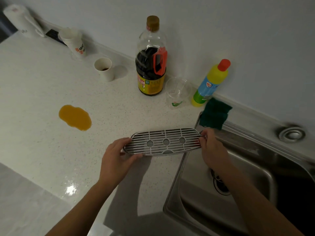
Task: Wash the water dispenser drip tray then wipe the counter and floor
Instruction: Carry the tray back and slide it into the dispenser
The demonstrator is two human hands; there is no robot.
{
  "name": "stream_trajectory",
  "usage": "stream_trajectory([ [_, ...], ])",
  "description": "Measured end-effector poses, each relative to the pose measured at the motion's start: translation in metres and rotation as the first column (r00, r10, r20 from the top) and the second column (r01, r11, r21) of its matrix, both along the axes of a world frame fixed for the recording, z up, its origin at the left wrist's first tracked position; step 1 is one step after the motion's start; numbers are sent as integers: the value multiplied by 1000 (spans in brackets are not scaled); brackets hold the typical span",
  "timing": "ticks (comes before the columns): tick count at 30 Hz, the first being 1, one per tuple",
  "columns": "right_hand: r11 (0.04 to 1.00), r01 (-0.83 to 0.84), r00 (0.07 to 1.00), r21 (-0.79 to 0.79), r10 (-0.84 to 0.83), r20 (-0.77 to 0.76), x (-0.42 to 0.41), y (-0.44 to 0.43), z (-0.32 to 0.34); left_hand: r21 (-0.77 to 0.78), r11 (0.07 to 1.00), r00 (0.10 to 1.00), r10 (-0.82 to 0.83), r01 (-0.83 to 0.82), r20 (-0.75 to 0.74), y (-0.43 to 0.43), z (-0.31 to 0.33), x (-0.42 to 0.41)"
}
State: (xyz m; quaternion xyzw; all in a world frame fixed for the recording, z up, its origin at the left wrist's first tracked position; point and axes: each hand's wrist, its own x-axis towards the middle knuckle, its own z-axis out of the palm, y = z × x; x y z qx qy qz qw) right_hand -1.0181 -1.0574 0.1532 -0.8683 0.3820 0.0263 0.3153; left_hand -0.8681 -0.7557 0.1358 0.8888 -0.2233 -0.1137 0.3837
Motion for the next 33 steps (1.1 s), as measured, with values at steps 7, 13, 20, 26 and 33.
stream_trajectory([
  [7, 996, -90, 990, -17, 88, -107, 3, -2, 7, -48, 984, 981, 164, -169, -101, -6, 7, 8],
  [13, 1000, -26, 983, 7, 27, -181, 13, -6, 12, 3, 979, 956, 200, -205, -214, -17, 11, 21],
  [20, 986, 116, 960, 123, -79, -270, 4, -8, 2, 200, 960, 902, 255, -194, -349, -9, 13, 30],
  [26, 701, 408, 899, 584, -420, -124, -7, 22, 3, 112, 984, 936, 169, -140, -310, -11, 10, 14],
  [33, 635, 407, 851, 657, -524, -20, -38, 59, 33, -268, 830, 689, 179, -489, -702, 7, 30, -2],
])
